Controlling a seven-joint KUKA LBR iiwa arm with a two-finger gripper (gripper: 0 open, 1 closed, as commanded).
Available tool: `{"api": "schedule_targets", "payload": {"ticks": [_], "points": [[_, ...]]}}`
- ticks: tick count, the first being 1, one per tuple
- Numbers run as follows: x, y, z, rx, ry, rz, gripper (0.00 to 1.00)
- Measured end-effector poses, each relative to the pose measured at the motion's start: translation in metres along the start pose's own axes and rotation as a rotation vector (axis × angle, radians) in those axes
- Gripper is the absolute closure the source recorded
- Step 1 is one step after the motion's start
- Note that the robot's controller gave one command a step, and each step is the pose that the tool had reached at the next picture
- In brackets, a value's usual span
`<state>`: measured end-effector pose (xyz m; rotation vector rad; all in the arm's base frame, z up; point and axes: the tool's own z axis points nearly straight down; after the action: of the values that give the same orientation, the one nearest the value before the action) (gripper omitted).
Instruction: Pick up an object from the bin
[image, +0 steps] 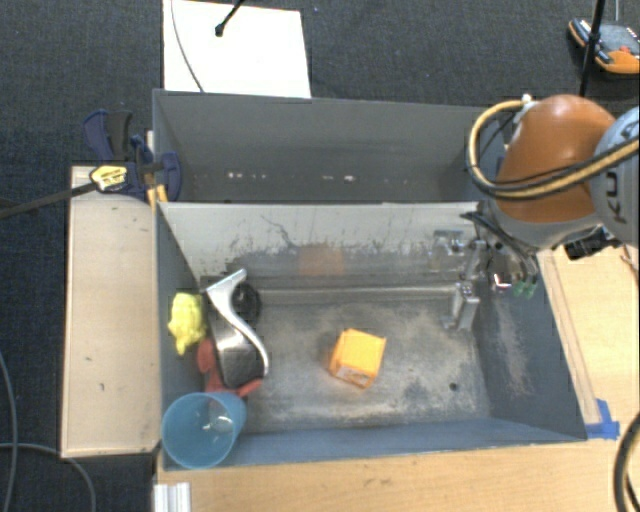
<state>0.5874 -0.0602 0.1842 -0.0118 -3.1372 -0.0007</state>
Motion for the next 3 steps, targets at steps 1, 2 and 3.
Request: {"api": "schedule_targets", "payload": {"ticks": [1,2,3], "points": [[-0.002,0.000,-0.005,0.001,-0.008,-0.001,0.00],[0.005,0.008,0.047,0.002,-0.014,-0.018,0.00],[0.007,0.024,0.084,0.000,-0.004,0.078,0.00]]}}
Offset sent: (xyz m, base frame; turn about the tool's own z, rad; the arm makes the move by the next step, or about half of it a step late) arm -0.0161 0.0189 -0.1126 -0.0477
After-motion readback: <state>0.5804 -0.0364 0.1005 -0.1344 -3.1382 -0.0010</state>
